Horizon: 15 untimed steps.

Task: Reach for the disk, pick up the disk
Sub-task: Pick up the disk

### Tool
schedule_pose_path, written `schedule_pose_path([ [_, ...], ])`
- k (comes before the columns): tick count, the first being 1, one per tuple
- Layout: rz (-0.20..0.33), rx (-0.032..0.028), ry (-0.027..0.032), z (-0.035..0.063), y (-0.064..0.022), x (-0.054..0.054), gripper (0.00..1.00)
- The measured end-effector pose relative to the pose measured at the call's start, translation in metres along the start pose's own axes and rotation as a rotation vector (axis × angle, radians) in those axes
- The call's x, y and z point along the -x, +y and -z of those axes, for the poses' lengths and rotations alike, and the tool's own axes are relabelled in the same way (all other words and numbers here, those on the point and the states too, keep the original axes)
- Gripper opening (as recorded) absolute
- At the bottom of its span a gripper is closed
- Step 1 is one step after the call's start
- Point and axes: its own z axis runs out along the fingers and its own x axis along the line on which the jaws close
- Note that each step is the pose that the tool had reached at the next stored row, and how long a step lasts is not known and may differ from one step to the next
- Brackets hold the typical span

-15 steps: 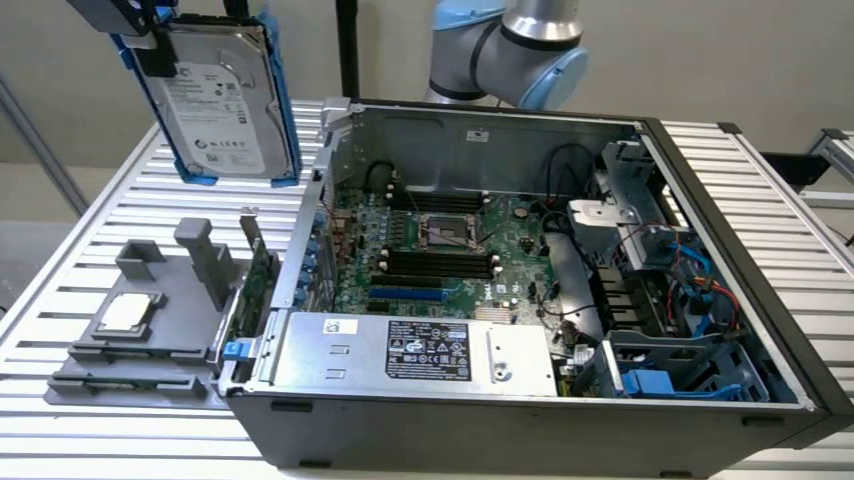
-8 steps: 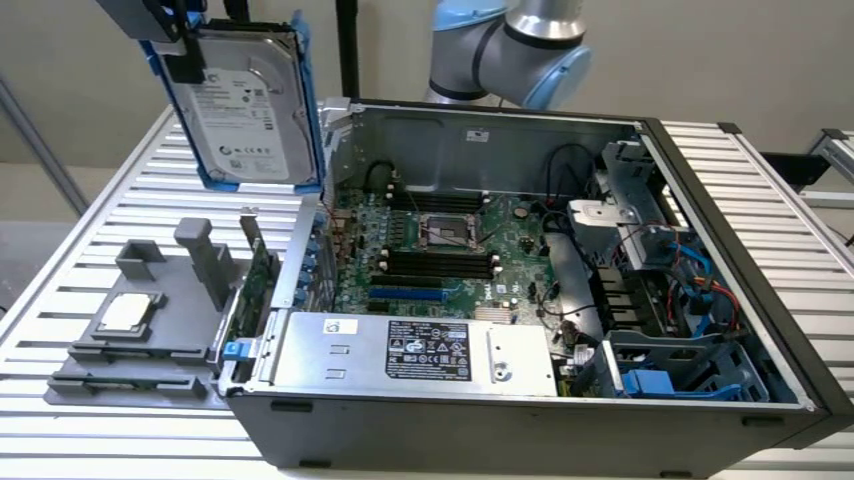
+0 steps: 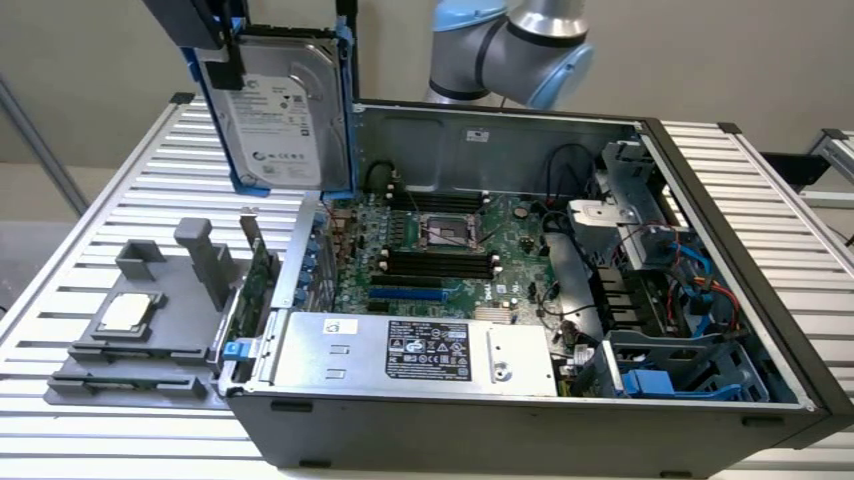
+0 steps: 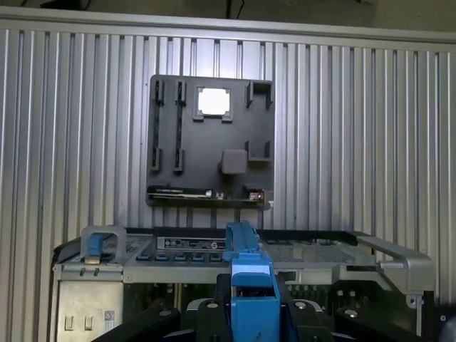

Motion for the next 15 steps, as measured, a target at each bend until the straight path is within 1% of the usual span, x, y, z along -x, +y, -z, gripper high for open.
schedule_pose_path([
  [3,0.000,0.0009,-0.0020,0.0009,-0.0128,-0.003,0.33],
  [15,0.000,0.0019,-0.0022,0.0043,-0.0670,-0.024,0.33],
])
